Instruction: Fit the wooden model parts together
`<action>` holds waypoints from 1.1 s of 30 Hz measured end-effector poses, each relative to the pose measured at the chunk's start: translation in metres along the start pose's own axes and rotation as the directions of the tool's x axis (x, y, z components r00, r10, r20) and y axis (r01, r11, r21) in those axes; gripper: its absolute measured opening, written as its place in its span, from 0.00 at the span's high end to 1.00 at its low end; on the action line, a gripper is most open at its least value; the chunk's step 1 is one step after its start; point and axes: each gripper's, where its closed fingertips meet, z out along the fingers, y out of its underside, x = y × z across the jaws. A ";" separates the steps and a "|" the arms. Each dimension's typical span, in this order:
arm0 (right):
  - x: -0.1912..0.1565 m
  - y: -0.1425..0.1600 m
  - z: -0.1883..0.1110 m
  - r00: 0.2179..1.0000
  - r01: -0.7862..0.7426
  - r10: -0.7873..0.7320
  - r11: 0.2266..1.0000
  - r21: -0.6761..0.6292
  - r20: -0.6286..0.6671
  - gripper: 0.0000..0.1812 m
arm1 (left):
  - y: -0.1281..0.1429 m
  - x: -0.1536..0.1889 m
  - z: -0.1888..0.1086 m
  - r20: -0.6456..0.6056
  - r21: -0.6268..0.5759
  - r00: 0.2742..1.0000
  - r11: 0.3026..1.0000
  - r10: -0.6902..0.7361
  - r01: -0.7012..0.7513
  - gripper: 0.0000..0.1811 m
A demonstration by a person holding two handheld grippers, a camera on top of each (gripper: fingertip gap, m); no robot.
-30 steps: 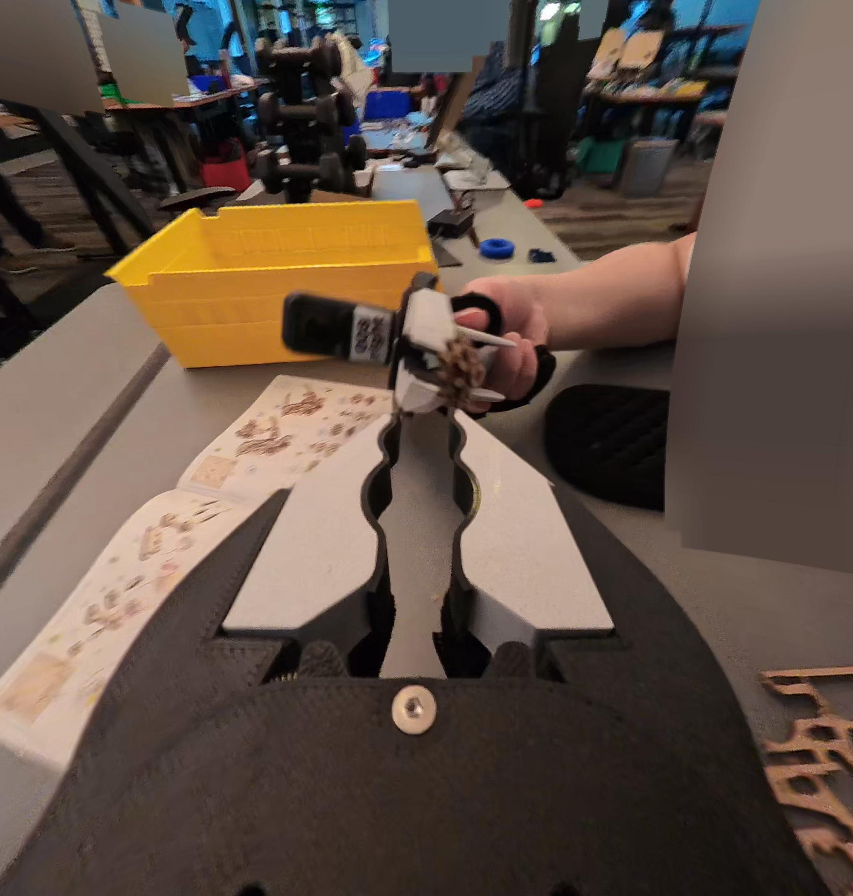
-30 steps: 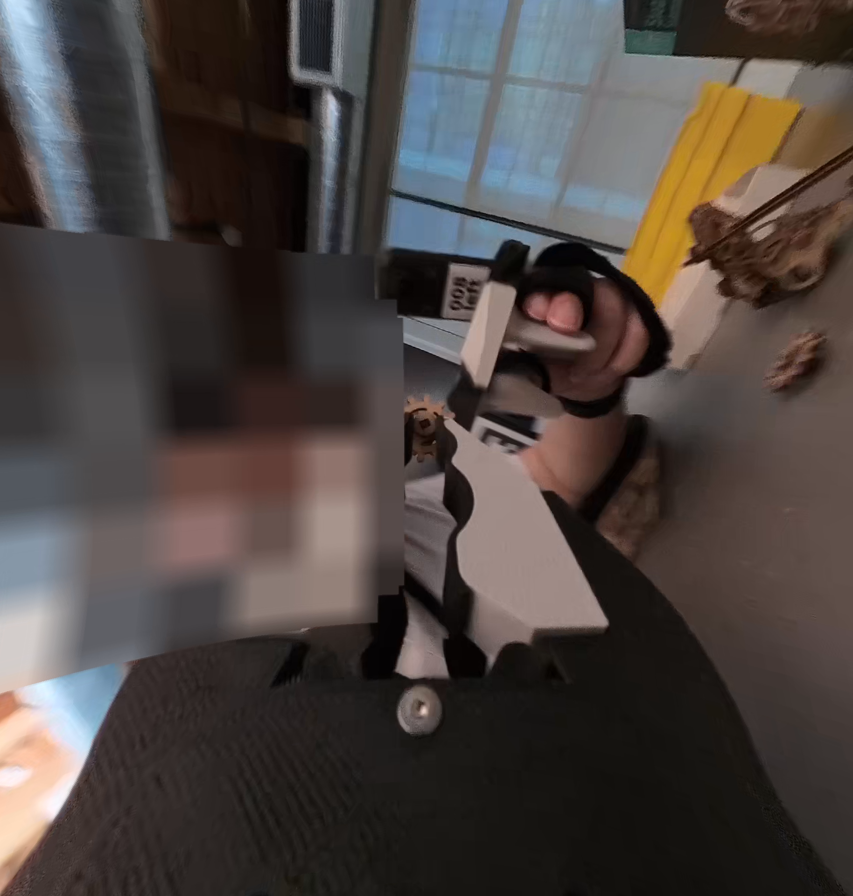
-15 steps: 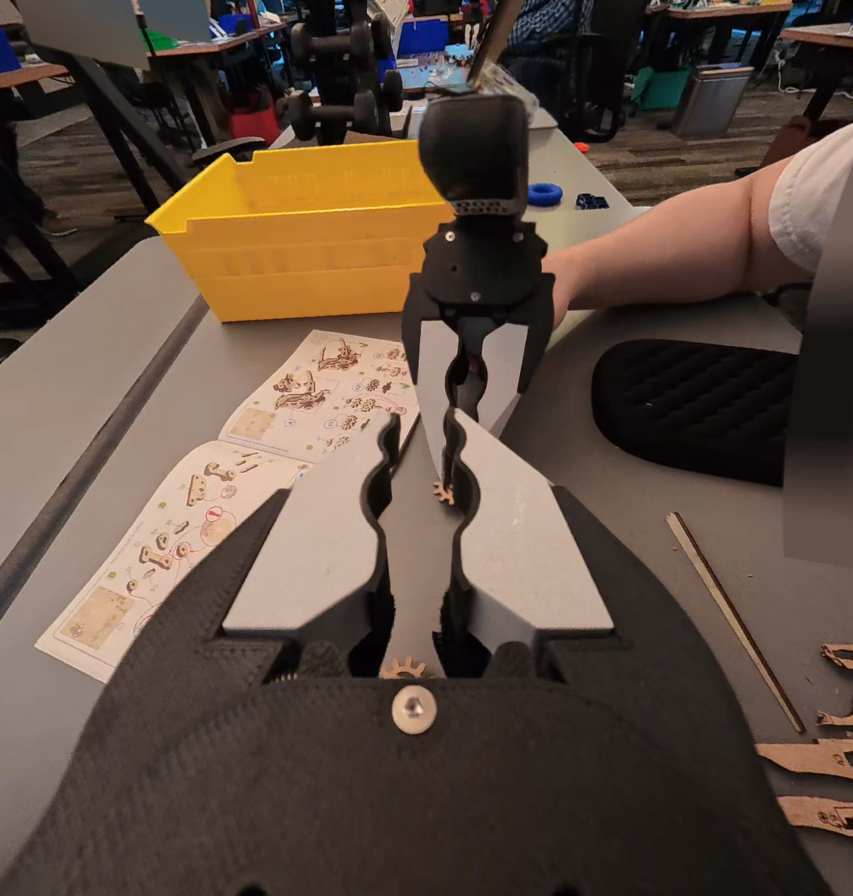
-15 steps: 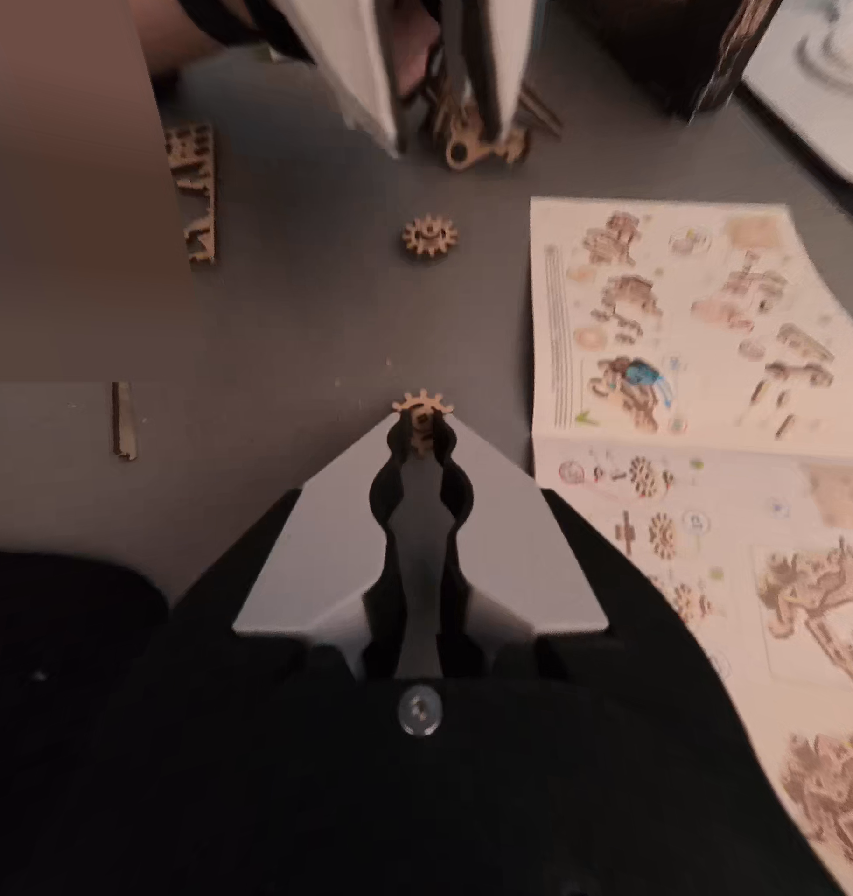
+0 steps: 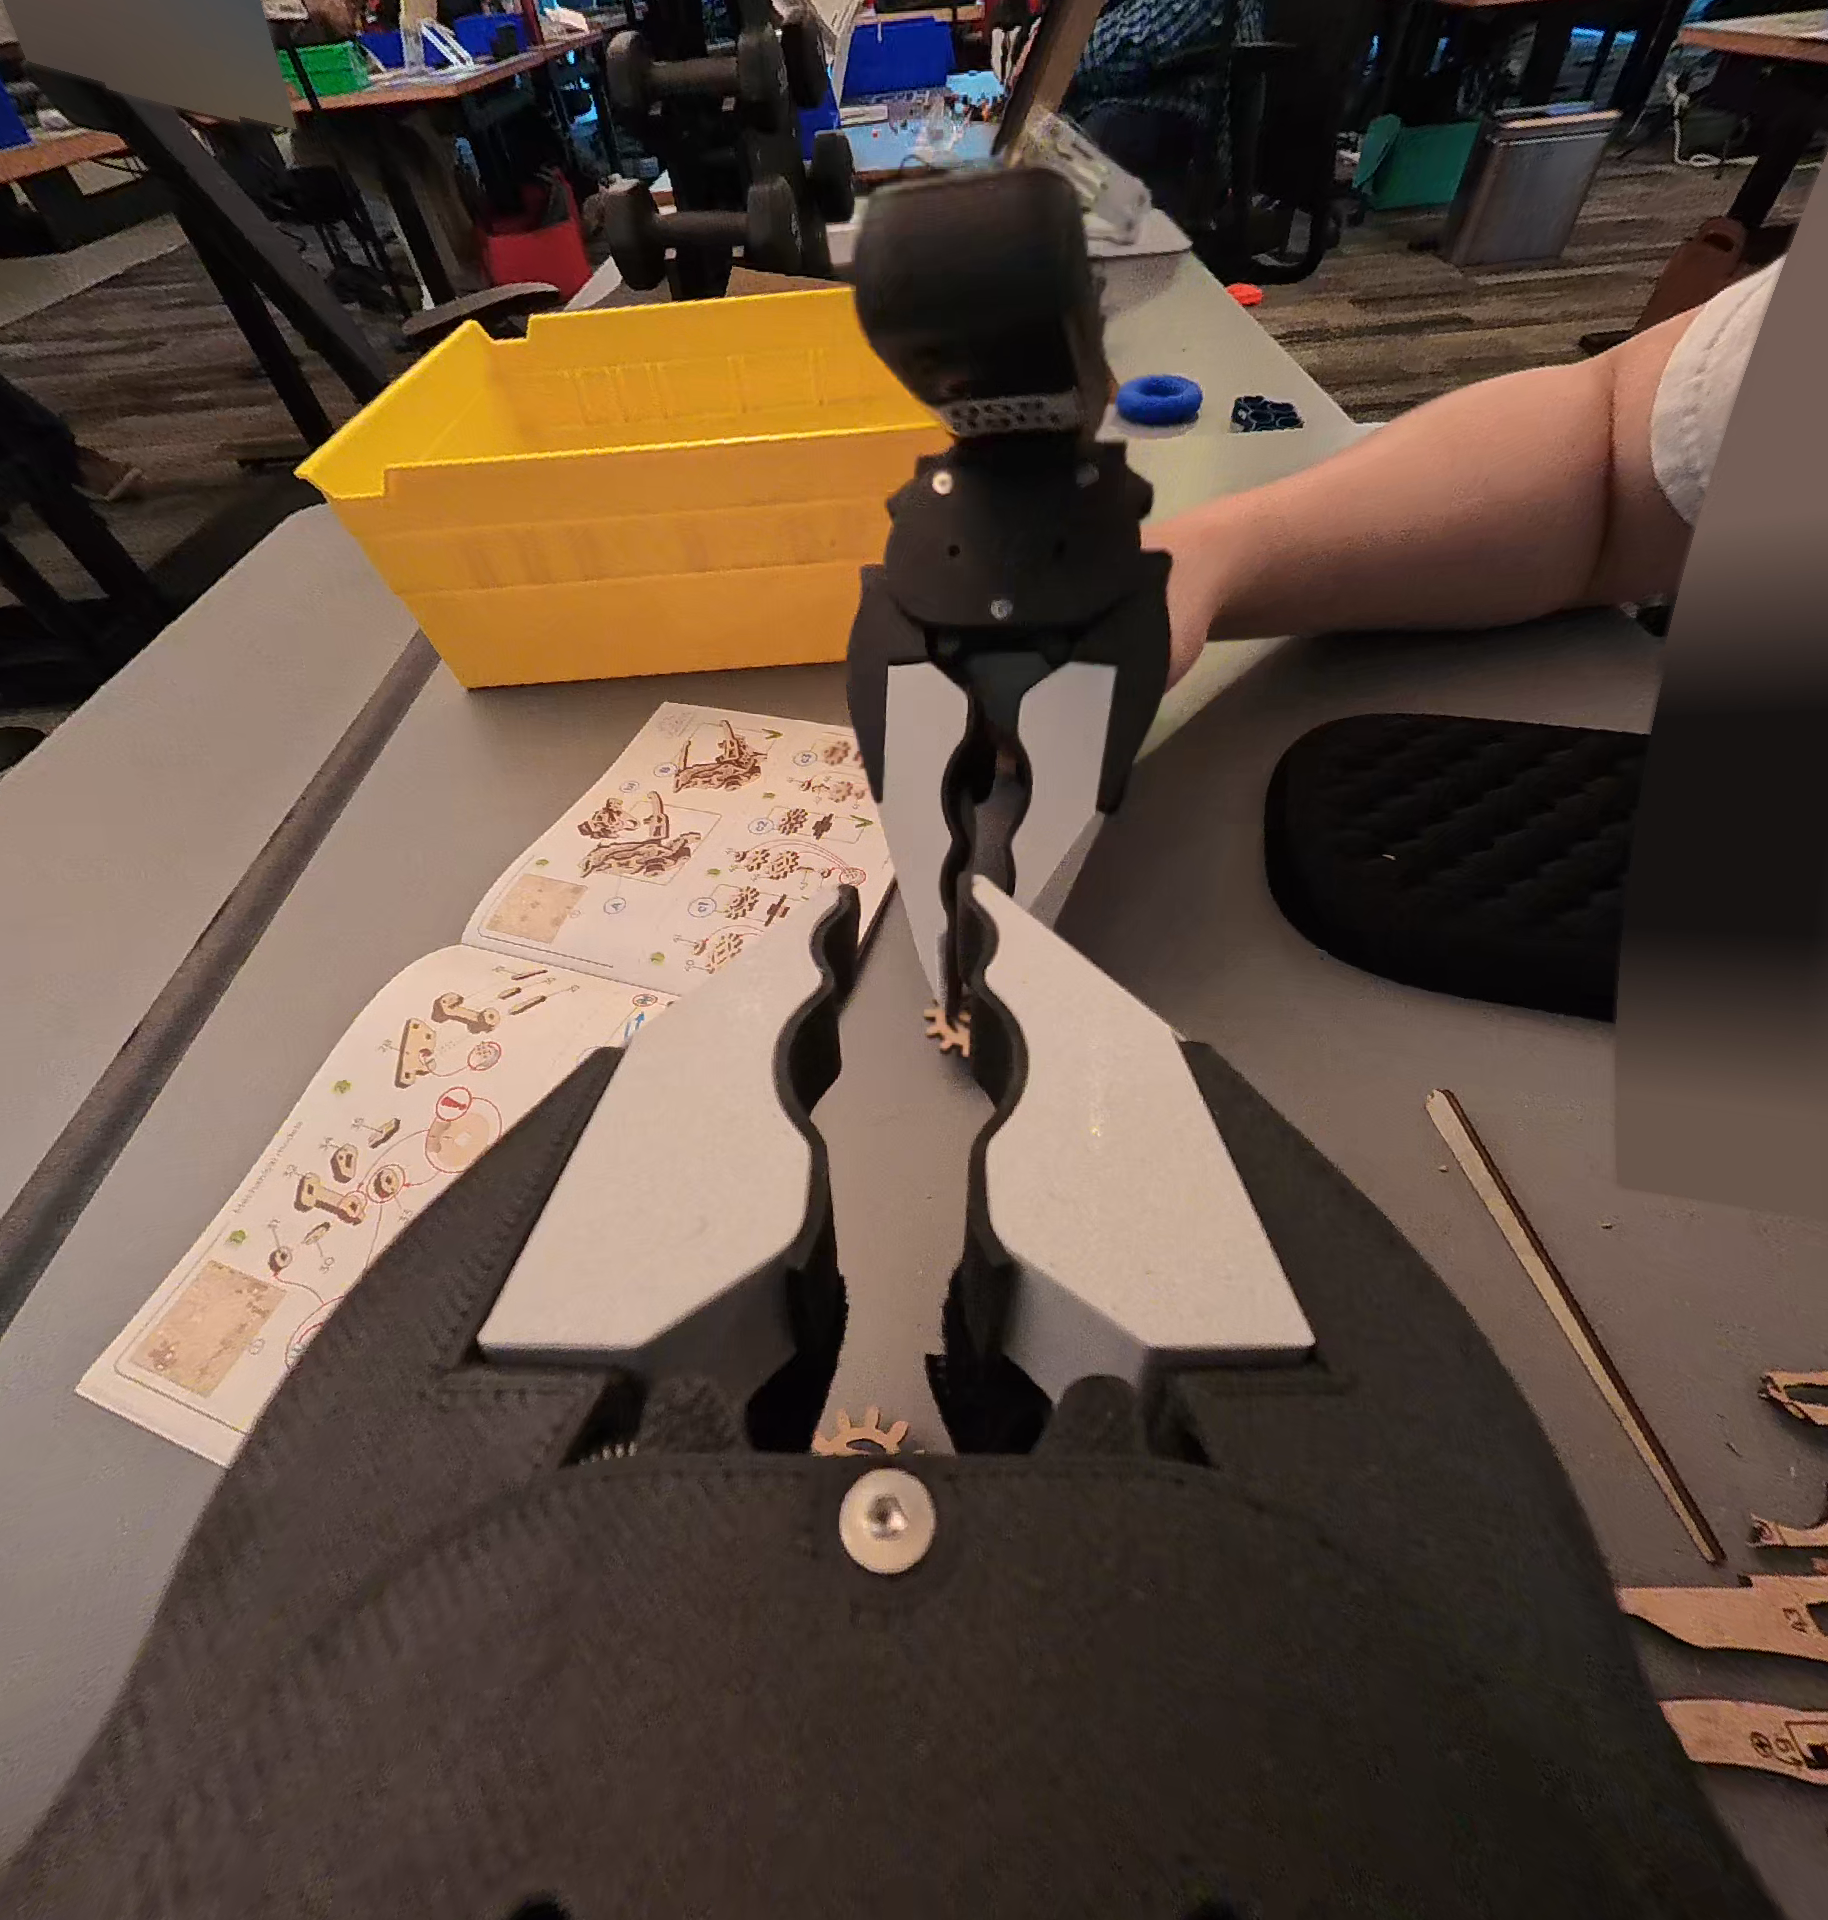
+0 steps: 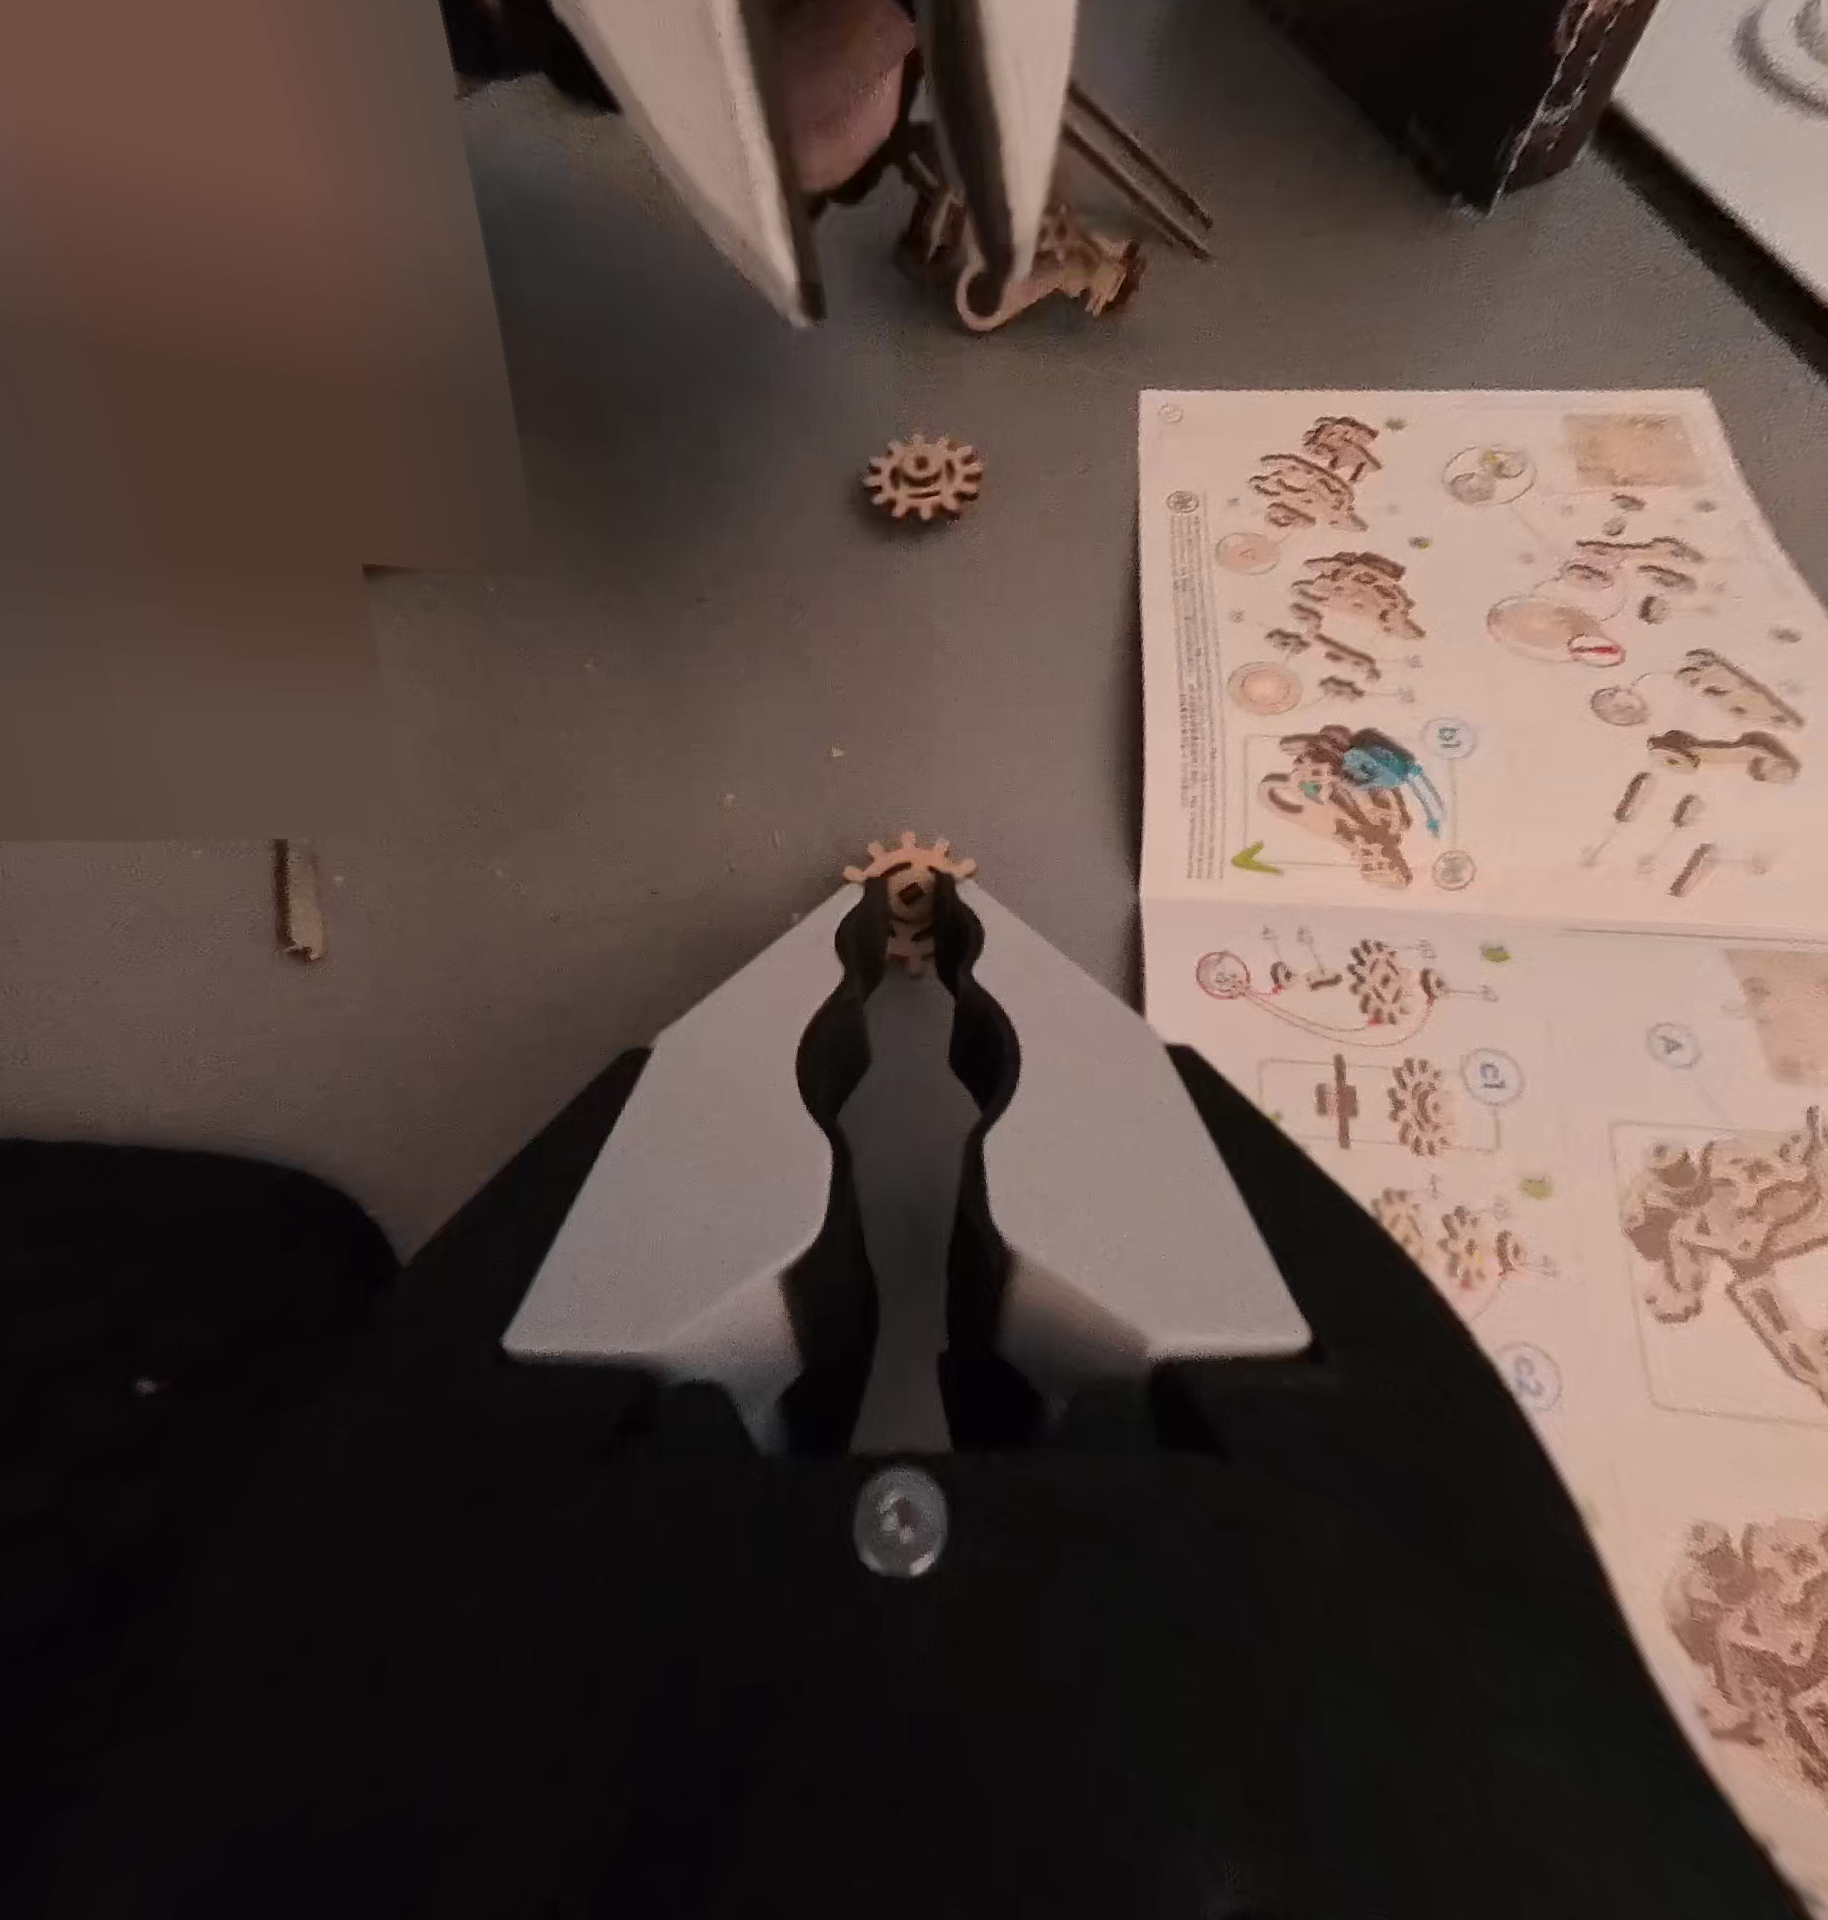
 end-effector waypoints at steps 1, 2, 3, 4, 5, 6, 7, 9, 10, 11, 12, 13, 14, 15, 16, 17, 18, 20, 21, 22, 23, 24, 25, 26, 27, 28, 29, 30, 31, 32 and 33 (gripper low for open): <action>-0.001 -0.006 -0.003 1.000 0.000 0.000 1.000 0.018 0.000 0.96 | -0.001 0.000 0.000 -0.001 0.001 1.000 1.000 0.000 0.000 0.91; 0.000 -0.013 -0.005 0.999 0.046 -0.044 0.996 0.074 -0.028 0.96 | -0.001 0.000 -0.001 0.001 0.002 1.000 1.000 0.002 -0.002 0.91; 0.003 0.005 0.002 0.998 0.059 -0.059 0.998 -0.006 -0.031 0.95 | -0.001 0.000 -0.001 0.003 0.003 1.000 1.000 0.003 -0.003 0.91; 0.004 -0.001 0.000 1.000 0.007 -0.006 1.000 0.026 -0.012 0.96 | -0.001 0.000 -0.001 0.001 0.005 1.000 1.000 0.000 0.000 0.91; 0.004 0.000 -0.003 0.999 -0.032 0.032 0.999 -0.005 0.004 0.95 | -0.002 0.000 -0.001 -0.001 0.006 1.000 1.000 -0.003 0.003 0.91; 0.004 -0.013 -0.009 1.000 0.006 -0.005 0.999 0.050 -0.023 0.96 | -0.001 0.000 -0.001 -0.001 0.005 1.000 1.000 -0.002 0.002 0.91; 0.004 -0.022 -0.014 0.998 0.047 -0.041 0.992 0.116 -0.053 0.96 | -0.001 0.000 0.000 -0.001 0.003 1.000 1.000 0.002 -0.002 0.91; 0.006 0.002 -0.002 0.998 -0.056 0.056 0.998 0.036 0.005 0.97 | -0.001 0.001 0.000 -0.004 0.002 1.000 1.000 0.002 -0.002 0.91; 0.008 -0.001 -0.007 0.996 -0.094 0.093 0.995 0.032 0.012 0.96 | -0.001 0.002 0.000 -0.005 0.003 1.000 1.000 0.002 -0.002 0.91; 0.008 -0.010 -0.012 0.999 -0.047 0.048 0.997 0.054 -0.012 0.96 | -0.002 0.002 0.000 -0.004 0.004 1.000 1.000 0.005 -0.005 0.91; 0.007 -0.019 -0.016 0.999 0.001 0.002 0.995 0.101 -0.032 0.96 | -0.002 0.002 0.000 -0.005 0.005 1.000 1.000 0.007 -0.007 0.91; 0.004 -0.007 -0.010 1.000 -0.007 0.008 0.998 0.059 -0.014 0.96 | -0.003 0.002 0.000 -0.004 0.005 1.000 1.000 0.007 -0.007 0.91; 0.005 0.003 -0.004 0.998 -0.056 0.056 0.998 0.021 0.010 0.96 | -0.003 0.002 0.000 -0.005 0.006 1.000 1.000 0.005 -0.005 0.91; 0.007 -0.001 -0.008 0.997 -0.080 0.080 0.996 0.032 0.008 0.96 | -0.003 0.003 0.000 -0.008 0.008 1.000 1.000 0.004 -0.004 0.91; 0.004 -0.010 -0.012 1.000 -0.024 0.024 0.999 0.042 -0.007 0.95 | -0.003 0.003 0.000 -0.009 0.008 1.000 1.000 0.005 -0.005 0.91; -0.001 -0.022 -0.016 0.999 0.041 -0.039 0.994 0.105 -0.020 0.96 | -0.003 0.003 0.000 -0.006 0.007 1.000 1.000 0.008 -0.008 0.91; -0.001 -0.013 -0.011 0.999 0.051 -0.049 0.995 0.081 -0.018 0.96 | -0.003 0.002 0.000 -0.006 0.007 1.000 1.000 0.008 -0.008 0.91; 0.005 -0.001 -0.007 0.999 -0.037 0.036 0.999 0.038 0.003 0.95 | -0.004 0.003 0.000 -0.009 0.009 1.000 1.000 0.002 -0.002 0.91; 0.004 -0.007 -0.011 1.000 0.005 -0.005 0.999 0.042 -0.010 0.95 | -0.004 0.003 0.000 -0.010 0.010 1.000 1.000 0.004 -0.004 0.91; -0.001 -0.017 -0.014 0.997 0.077 -0.075 0.993 0.093 -0.021 0.96 | -0.005 0.003 -0.001 -0.006 0.011 1.000 1.000 0.008 -0.008 0.91; -0.003 -0.013 -0.010 0.994 0.112 -0.110 0.990 0.091 -0.024 0.96 | -0.005 0.003 -0.001 -0.003 0.013 1.000 1.000 0.011 -0.011 0.91; 0.001 0.010 -0.002 0.997 0.080 -0.080 0.996 -0.025 -0.018 0.92 | -0.006 0.002 -0.001 -0.003 0.014 1.000 1.000 0.009 -0.008 0.91; 0.000 -0.002 -0.005 0.999 0.036 -0.036 0.999 0.026 0.000 0.95 | -0.006 0.002 -0.002 -0.006 0.018 1.000 1.000 0.004 -0.004 0.91; -0.003 -0.008 -0.007 0.997 0.076 -0.076 0.997 0.022 -0.011 0.95 | -0.007 0.003 -0.002 -0.007 0.022 1.000 1.000 0.003 -0.003 0.91; -0.004 -0.019 -0.012 0.986 0.161 -0.158 0.985 0.061 -0.052 0.96 | -0.008 0.002 -0.003 -0.004 0.024 1.000 1.000 0.005 -0.005 0.91; -0.004 -0.016 -0.011 0.977 0.205 -0.200 0.976 0.069 -0.072 0.96 | -0.008 0.001 -0.003 0.000 0.026 1.000 1.000 0.006 -0.006 0.91; 0.001 0.012 -0.001 0.984 0.166 -0.168 0.985 -0.047 -0.050 0.90 | -0.008 0.001 -0.003 -0.001 0.027 1.000 1.000 0.001 -0.001 0.91; 0.001 -0.001 -0.004 0.992 0.118 -0.117 0.993 0.020 -0.040 0.96 | -0.008 0.001 -0.003 -0.003 0.030 1.000 1.000 -0.005 0.005 0.91; 0.001 -0.003 -0.007 0.991 0.122 -0.122 0.992 -0.011 -0.045 0.95 | -0.009 0.001 -0.003 -0.003 0.032 1.000 0.999 -0.006 0.007 0.91; -0.001 -0.017 -0.012 0.984 0.168 -0.164 0.984 0.057 -0.071 0.96 | -0.009 0.001 -0.004 -0.003 0.034 1.000 0.999 -0.004 0.004 0.91; -0.003 -0.020 -0.013 0.982 0.181 -0.174 0.979 0.098 -0.074 0.96 | -0.008 0.000 -0.004 0.000 0.034 1.000 0.999 -0.002 0.002 0.91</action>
